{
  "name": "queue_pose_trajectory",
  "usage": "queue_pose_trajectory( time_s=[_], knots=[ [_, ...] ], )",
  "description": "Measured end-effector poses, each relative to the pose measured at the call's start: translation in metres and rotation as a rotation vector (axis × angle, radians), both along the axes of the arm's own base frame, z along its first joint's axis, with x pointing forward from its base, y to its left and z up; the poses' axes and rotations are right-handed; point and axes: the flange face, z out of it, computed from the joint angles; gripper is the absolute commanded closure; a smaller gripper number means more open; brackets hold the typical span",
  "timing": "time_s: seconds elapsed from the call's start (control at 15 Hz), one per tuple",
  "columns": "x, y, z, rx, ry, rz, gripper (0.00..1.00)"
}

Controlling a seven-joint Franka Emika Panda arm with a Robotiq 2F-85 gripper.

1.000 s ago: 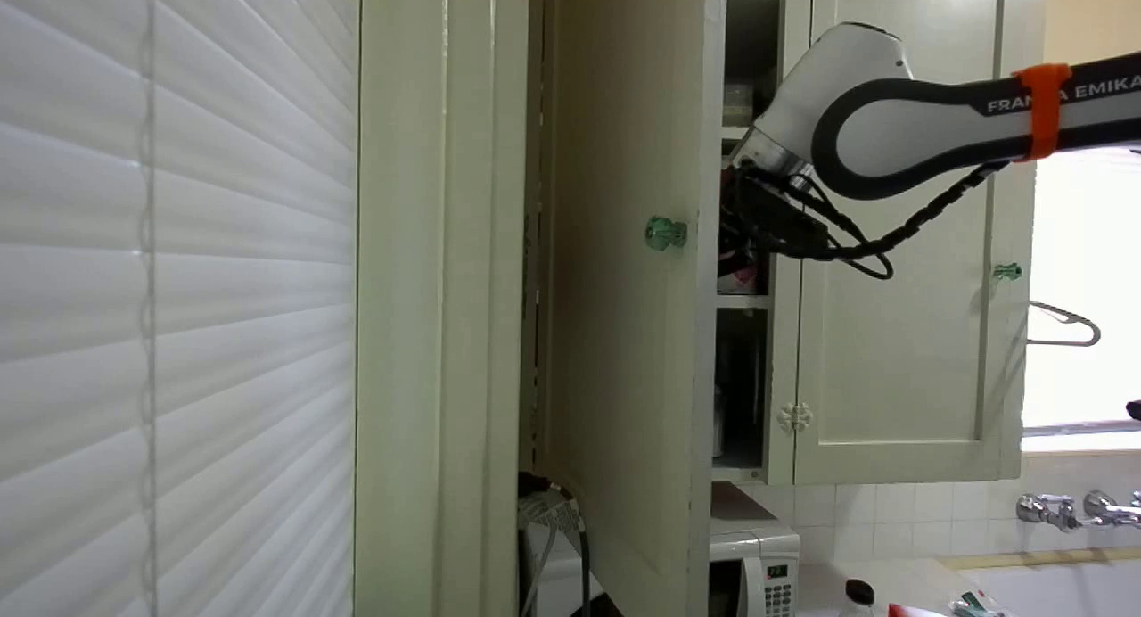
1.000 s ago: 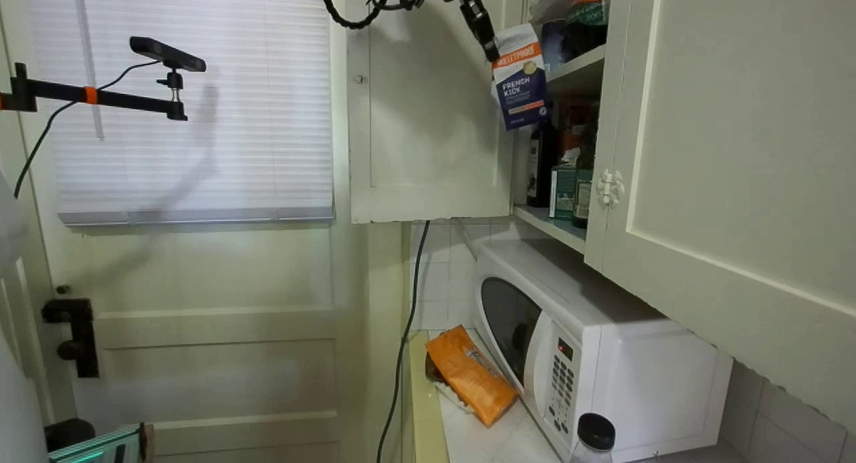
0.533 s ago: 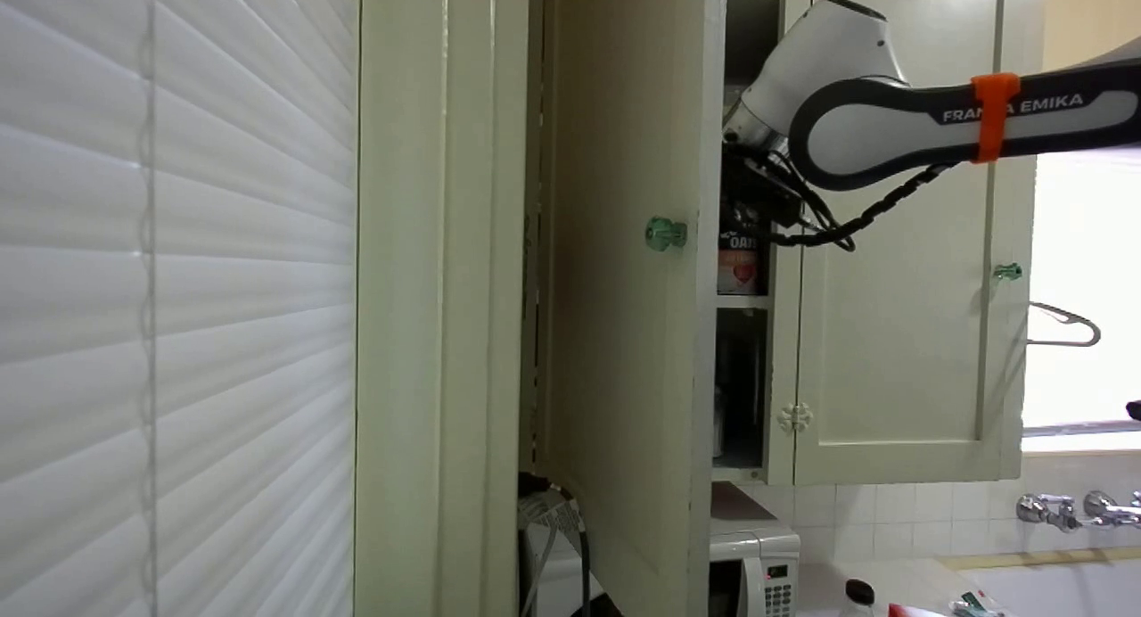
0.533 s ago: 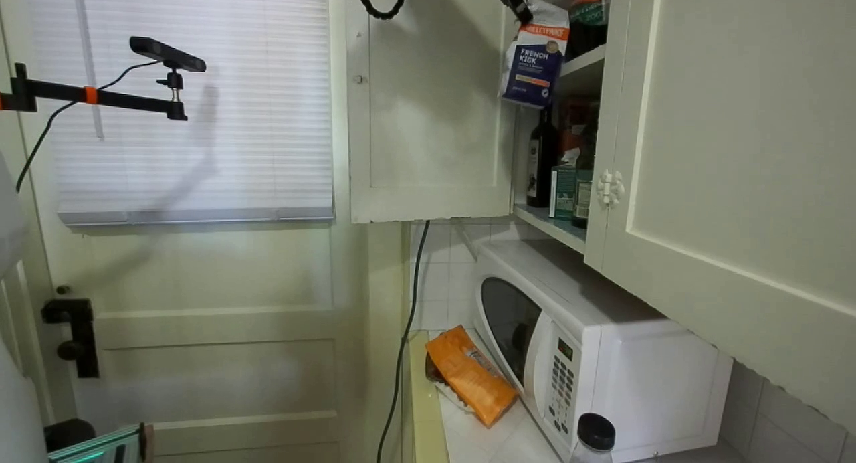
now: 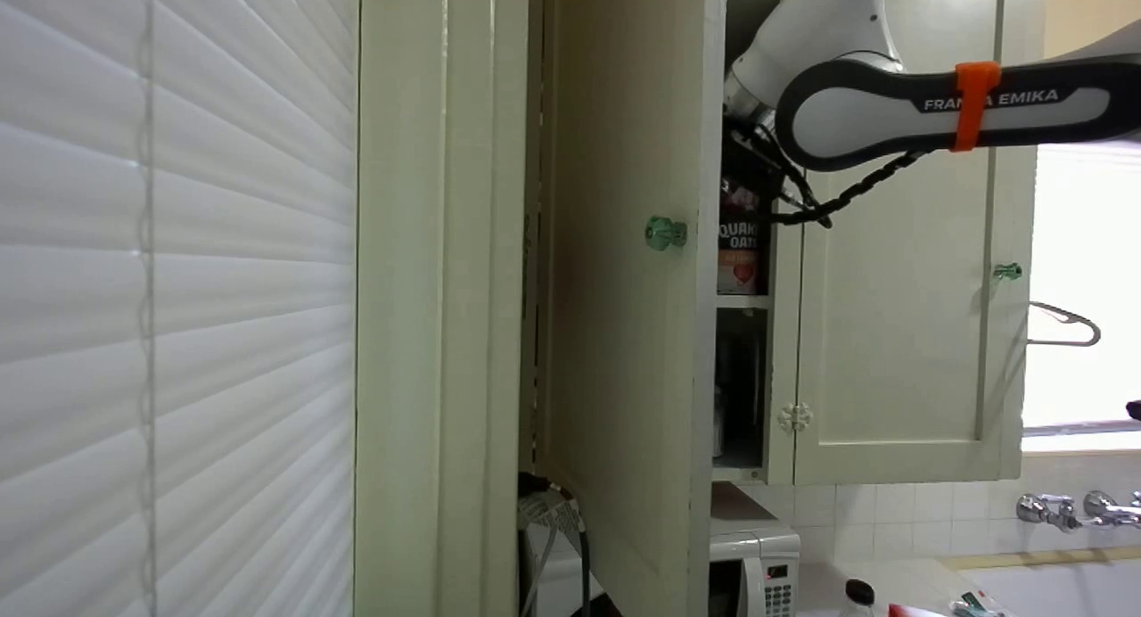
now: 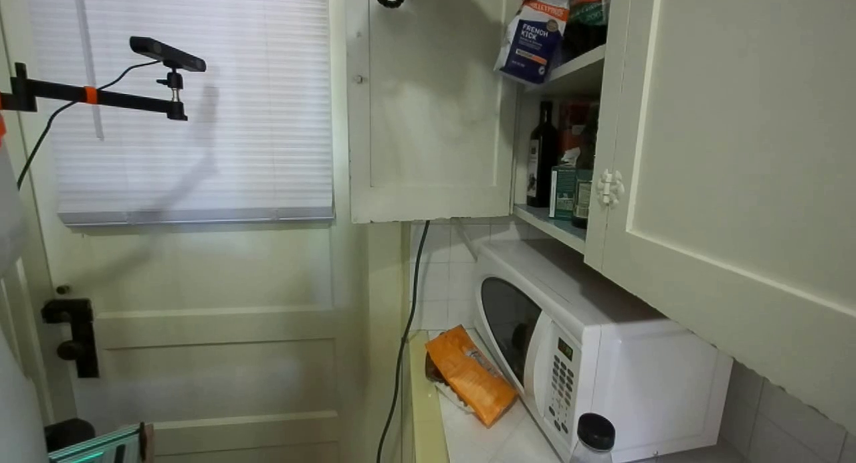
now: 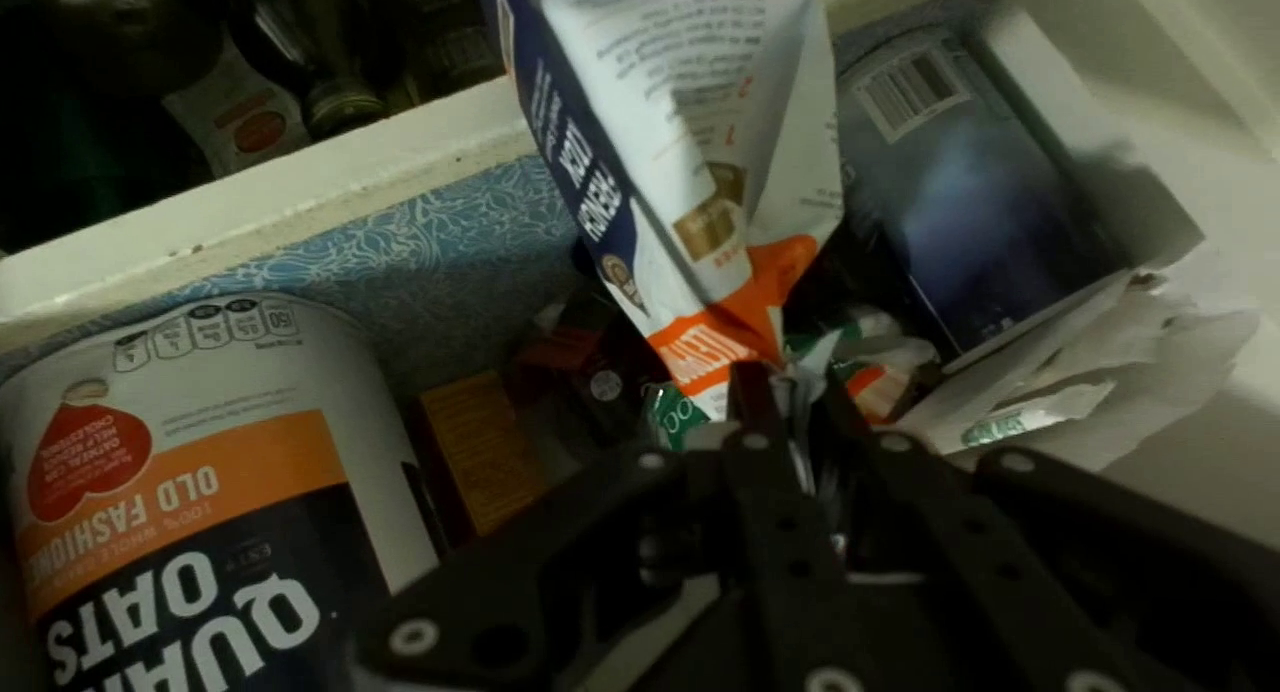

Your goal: Put the box in the cupboard

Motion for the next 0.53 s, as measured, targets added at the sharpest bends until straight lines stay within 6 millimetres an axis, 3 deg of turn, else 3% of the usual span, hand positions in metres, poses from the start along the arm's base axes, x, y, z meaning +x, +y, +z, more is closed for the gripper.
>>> queue_pose_trajectory(
  time_s=[0.27,0.53],
  knots=[
    [-0.010,0.018,0.013,-0.033,-0.048,0.002,0.97],
    [-0.012,0.015,0.021,-0.094,-0.108,-0.053,0.97]
  ],
)
